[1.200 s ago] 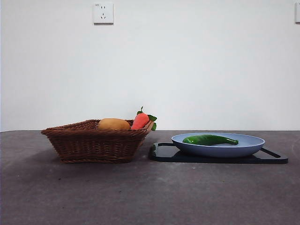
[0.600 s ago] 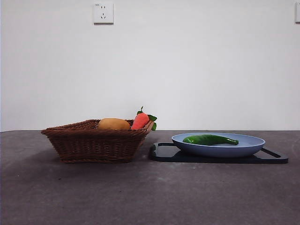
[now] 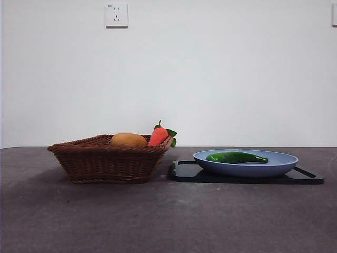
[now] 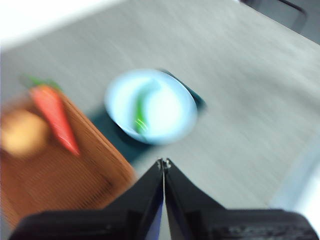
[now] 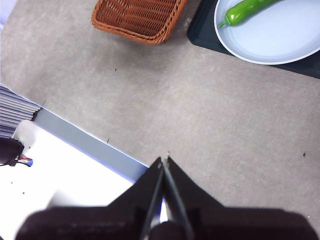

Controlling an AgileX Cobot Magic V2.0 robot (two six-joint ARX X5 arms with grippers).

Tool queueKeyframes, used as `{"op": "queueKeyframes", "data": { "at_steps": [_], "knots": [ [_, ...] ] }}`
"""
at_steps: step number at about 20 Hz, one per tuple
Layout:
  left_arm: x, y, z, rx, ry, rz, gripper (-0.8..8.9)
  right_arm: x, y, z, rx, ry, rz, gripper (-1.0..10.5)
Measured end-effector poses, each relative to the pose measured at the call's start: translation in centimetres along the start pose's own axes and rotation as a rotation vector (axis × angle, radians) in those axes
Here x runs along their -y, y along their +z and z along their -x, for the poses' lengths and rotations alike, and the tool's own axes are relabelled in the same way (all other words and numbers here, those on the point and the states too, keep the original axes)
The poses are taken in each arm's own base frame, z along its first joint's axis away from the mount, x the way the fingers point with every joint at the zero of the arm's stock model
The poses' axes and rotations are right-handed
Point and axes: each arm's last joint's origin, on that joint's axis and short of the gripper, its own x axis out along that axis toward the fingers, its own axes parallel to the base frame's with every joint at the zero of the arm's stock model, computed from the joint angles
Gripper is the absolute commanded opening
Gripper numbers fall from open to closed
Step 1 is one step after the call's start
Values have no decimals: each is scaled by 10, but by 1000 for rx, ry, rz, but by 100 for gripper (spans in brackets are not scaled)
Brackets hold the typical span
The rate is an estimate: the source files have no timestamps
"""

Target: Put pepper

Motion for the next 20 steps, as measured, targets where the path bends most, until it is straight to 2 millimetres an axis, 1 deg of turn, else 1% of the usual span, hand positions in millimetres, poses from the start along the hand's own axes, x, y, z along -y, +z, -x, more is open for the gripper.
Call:
{"op": "queueKeyframes", "data": {
  "at_steps": [1,3,4,5,6,7,8,9,10,12,14,17,20],
  "knots": [
    [-6,5,5,62,26,-15,8,0,0,0,0,0,0,11],
    [-20,14,28,229,108,-52,8,0,0,0,1,0,0,11],
    [-27,14,44,322,164,-68,8,0,0,0,0,0,0,11],
    [-32,10,58,394,216,-77,8,0,0,0,0,0,0,11],
    [-38,1,72,481,288,-83,8,0,0,0,1,0,0,11],
    [-42,-9,81,543,347,-88,8,0,0,0,1,0,0,11],
    [-46,-24,88,611,417,-90,8,0,0,0,1,0,0,11],
    [-48,-39,91,649,471,-93,8,0,0,0,0,0,0,11],
    [-49,-61,93,686,528,-96,8,0,0,0,0,0,0,11],
    [-49,-99,93,730,635,-96,8,0,0,0,0,0,0,11],
    [-50,-134,86,741,706,-92,8,0,0,0,0,0,0,11],
    [-56,-184,62,676,740,-52,8,0,0,0,0,0,0,11],
    [-61,-220,41,630,744,10,8,0,0,0,0,0,0,11]
  ]
}}
